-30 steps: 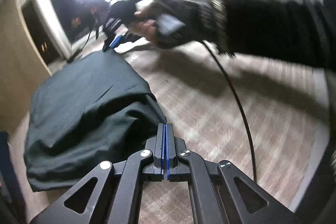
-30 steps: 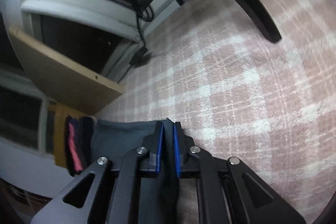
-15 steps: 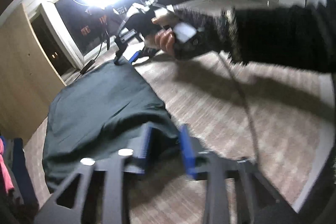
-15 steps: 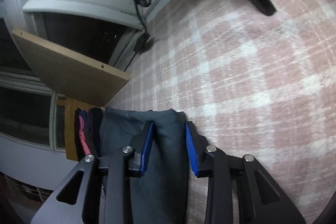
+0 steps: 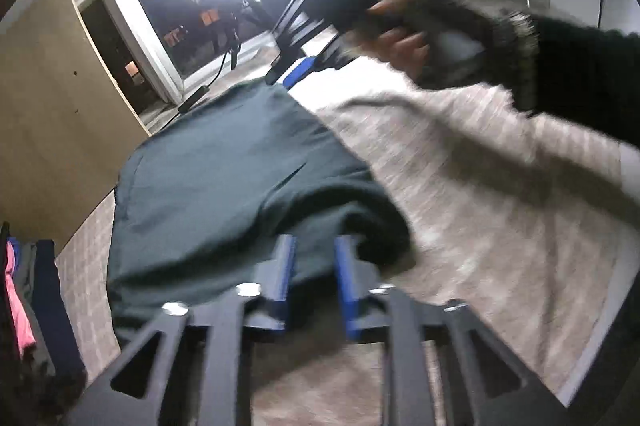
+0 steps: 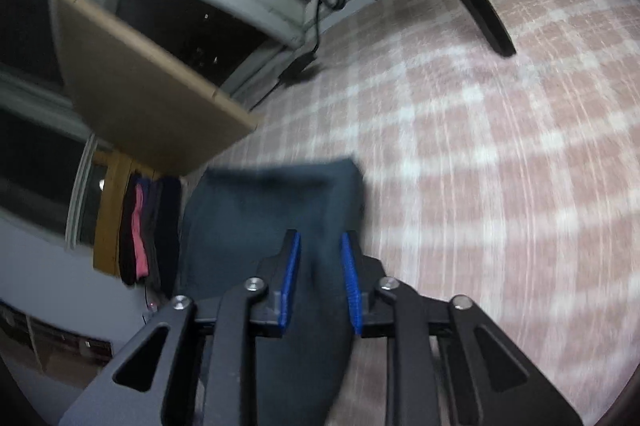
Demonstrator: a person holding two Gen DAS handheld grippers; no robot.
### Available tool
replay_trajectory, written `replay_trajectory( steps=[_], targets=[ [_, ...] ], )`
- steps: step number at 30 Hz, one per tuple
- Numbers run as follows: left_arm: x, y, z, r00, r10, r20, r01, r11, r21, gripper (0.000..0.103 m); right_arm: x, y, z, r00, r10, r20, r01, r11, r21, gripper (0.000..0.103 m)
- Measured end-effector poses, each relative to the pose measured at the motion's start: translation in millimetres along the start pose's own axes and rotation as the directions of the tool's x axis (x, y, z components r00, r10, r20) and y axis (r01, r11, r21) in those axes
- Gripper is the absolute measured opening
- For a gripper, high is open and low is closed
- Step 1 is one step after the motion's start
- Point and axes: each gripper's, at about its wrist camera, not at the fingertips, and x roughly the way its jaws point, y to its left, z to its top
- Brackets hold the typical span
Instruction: Fold clothes
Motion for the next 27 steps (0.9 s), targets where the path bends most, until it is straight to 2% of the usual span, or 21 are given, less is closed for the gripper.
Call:
replay_trajectory(
  steps=[2, 5, 6, 7, 8, 9, 10, 13, 15, 16, 19, 21, 22, 23, 25, 27],
  targets=[
    [10.3, -11.0, 2.0, 1.0, -0.01, -0.003, 0.01, 0.997, 0.082, 0.033, 4.3, 2.5, -0.8, 1.0, -0.022, -0.018, 0.022, 1.0, -0.012, 0.031],
    [21.3, -31.2, 3.5, 1.0, 0.0, 0.005, -0.001, 0.986, 0.166, 0.035, 18.6, -1.1, 7.5, 0.999, -0.041, -0.033, 0.041, 0.999, 0.015, 0.033],
    [27.6, -33.8, 3.5, 1.0, 0.001, 0.002, -0.001, 0.984, 0.176, 0.03, 23.6, -3.0, 9.7, 0.999, -0.035, -0.039, 0.036, 0.999, 0.027, 0.033],
    [34.7, -34.5, 3.4, 1.0, 0.0, -0.003, 0.0, 0.983, 0.182, 0.02, 27.8, -3.5, 10.9, 0.999, -0.035, -0.04, 0.036, 0.999, 0.03, 0.033],
    [45.0, -33.2, 1.7, 0.999, -0.027, -0.036, 0.033, 0.983, 0.178, 0.003, 31.5, -0.9, 11.4, 0.998, -0.059, -0.035, 0.059, 0.998, 0.009, 0.03],
    [47.4, -31.3, -0.4, 0.998, -0.049, -0.039, 0.055, 0.984, 0.171, 0.0, 35.2, 2.9, 11.9, 0.995, -0.093, -0.027, 0.093, 0.995, -0.021, 0.026],
    [45.9, -30.3, -2.4, 0.997, -0.069, -0.04, 0.074, 0.982, 0.172, 0.0, 38.8, 6.8, 13.1, 0.992, -0.125, -0.019, 0.124, 0.991, -0.053, 0.019],
    [37.7, -29.0, -8.5, 0.993, -0.103, -0.064, 0.114, 0.973, 0.199, 0.001, 35.7, 9.9, 15.8, 0.99, -0.142, -0.017, 0.14, 0.987, -0.079, 0.022],
    [27.3, -19.3, -6.9, 0.987, -0.139, -0.08, 0.15, 0.979, 0.141, 0.002, 21.4, 10.9, 12.2, 0.987, -0.156, 0.034, 0.158, 0.984, -0.082, 0.022],
    [19.7, -11.6, -4.2, 0.987, -0.151, -0.06, 0.156, 0.983, 0.098, 0.005, 13.1, 11.4, 9.8, 0.984, -0.163, 0.065, 0.168, 0.982, -0.082, 0.022],
    [0.3, 28.2, 4.8, 0.996, -0.087, 0.02, 0.088, 0.995, -0.04, 0.012, -6.4, 19.0, -6.7, 0.983, -0.141, 0.118, 0.153, 0.982, -0.106, 0.022],
    [-0.7, 62.0, 6.7, 0.998, 0.007, 0.055, 0.0, 0.991, -0.133, 0.024, -10.5, 29.3, -21.9, 0.985, -0.119, 0.124, 0.135, 0.981, -0.139, 0.022],
    [3.0, 79.3, 6.6, 0.996, 0.063, 0.056, -0.052, 0.983, -0.174, 0.024, -10.6, 35.5, -30.7, 0.988, -0.095, 0.121, 0.113, 0.981, -0.158, 0.022],
    [10.3, 93.1, 4.8, 0.994, 0.099, 0.042, -0.089, 0.977, -0.194, 0.023, -10.7, 41.8, -39.5, 0.991, -0.071, 0.117, 0.091, 0.98, -0.177, 0.023],
    [35.2, 115.4, -7.6, 0.987, 0.158, -0.042, -0.163, 0.963, -0.213, 0.025, -5.3, 53.7, -61.5, 0.994, -0.041, 0.098, 0.062, 0.974, -0.217, 0.027],
    [52.8, 135.8, -29.6, 0.982, 0.143, -0.124, -0.173, 0.943, -0.285, 0.025, 7.3, 60.8, -90.8, 0.998, -0.046, 0.03, 0.053, 0.963, -0.263, 0.029]
  ],
)
